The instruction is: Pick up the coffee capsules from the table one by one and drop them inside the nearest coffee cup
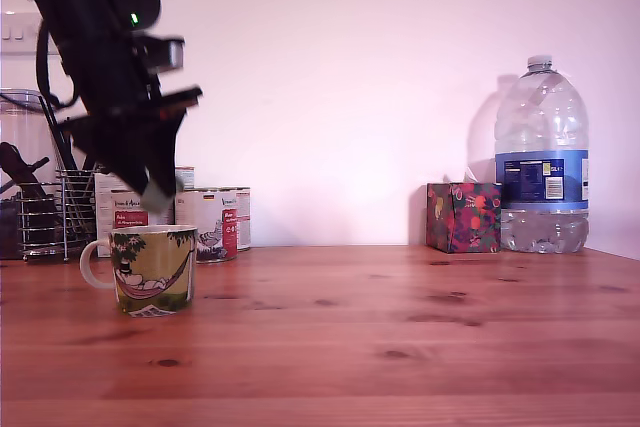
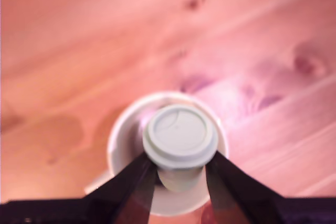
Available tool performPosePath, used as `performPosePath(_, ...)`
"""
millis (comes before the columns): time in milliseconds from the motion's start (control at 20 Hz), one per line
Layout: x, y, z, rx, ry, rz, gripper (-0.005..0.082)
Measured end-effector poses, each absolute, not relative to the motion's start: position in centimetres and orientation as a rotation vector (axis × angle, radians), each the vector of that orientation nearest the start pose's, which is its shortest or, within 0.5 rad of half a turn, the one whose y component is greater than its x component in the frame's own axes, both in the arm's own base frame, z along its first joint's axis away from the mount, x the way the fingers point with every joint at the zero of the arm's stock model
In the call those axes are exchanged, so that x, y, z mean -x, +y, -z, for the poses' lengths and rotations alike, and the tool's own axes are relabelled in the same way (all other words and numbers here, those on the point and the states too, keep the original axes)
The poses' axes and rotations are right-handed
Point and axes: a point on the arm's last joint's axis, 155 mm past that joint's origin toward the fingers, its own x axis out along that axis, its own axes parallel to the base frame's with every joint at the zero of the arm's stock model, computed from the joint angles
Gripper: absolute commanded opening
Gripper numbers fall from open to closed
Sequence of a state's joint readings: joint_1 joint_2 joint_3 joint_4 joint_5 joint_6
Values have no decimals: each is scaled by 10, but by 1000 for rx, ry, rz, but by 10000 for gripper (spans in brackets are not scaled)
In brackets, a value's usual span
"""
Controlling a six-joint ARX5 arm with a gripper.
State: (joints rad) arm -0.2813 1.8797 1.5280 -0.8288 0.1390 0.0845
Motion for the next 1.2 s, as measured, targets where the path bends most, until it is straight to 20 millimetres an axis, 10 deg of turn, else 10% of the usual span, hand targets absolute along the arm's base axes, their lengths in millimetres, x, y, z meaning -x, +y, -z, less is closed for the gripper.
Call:
performPosePath(500,-419,-142,-83,-183,1207,396,243)
performPosePath(750,-421,-142,-84,-185,1200,392,688)
performPosePath(1200,-432,-145,-89,-182,1148,393,630)
